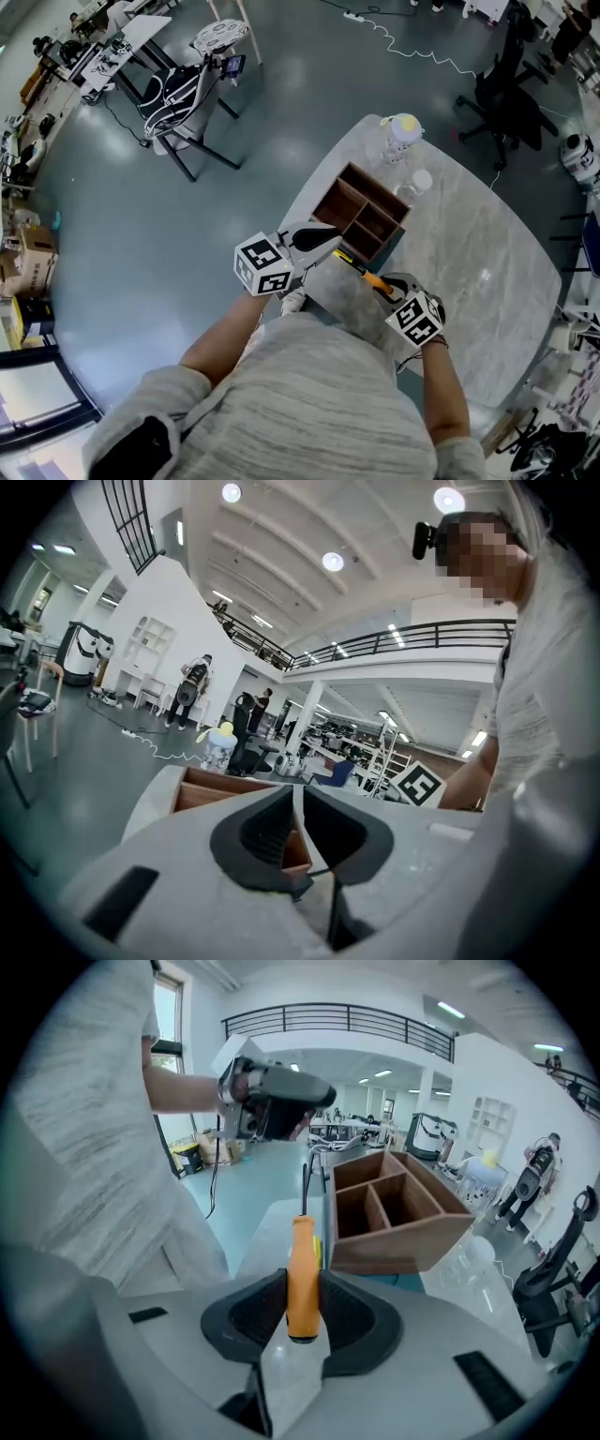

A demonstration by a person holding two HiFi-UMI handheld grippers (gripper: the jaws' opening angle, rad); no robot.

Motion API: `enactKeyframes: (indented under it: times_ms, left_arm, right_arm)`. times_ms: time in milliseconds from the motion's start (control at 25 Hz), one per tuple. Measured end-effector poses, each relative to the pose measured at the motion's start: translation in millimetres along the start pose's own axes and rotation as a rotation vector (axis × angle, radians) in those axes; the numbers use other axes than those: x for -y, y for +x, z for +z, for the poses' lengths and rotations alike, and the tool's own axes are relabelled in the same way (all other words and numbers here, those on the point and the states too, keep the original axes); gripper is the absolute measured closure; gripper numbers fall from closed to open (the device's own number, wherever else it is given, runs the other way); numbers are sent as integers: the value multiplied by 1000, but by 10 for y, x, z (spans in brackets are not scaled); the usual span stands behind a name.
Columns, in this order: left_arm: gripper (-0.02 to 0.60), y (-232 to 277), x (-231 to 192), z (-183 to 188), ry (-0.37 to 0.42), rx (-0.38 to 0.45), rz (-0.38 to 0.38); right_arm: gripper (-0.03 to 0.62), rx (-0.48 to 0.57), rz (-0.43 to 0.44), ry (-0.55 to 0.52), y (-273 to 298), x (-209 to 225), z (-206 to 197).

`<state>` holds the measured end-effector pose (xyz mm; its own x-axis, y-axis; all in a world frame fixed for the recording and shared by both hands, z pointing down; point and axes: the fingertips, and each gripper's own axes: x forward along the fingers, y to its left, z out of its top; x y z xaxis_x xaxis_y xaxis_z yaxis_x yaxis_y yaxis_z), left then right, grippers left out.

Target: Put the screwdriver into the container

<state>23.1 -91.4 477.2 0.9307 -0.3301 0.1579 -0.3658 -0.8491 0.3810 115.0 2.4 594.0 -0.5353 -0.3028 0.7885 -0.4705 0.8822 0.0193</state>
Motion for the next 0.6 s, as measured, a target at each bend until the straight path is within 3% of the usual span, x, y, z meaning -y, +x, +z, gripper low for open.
enactKeyframes:
  times_ms: [200,440,600]
  left_arm:
    - [455,-72,-77,38,-26,-13,18]
    - [440,-48,-124,102,-24,-35,33]
    - [440,-18,-147,249,-53,-5,1]
  right_arm:
    - [485,70,-55,15,-120,162,324]
    - [485,164,-115,66,-223,348,700]
    - [485,234,-146,89,-266,444,944]
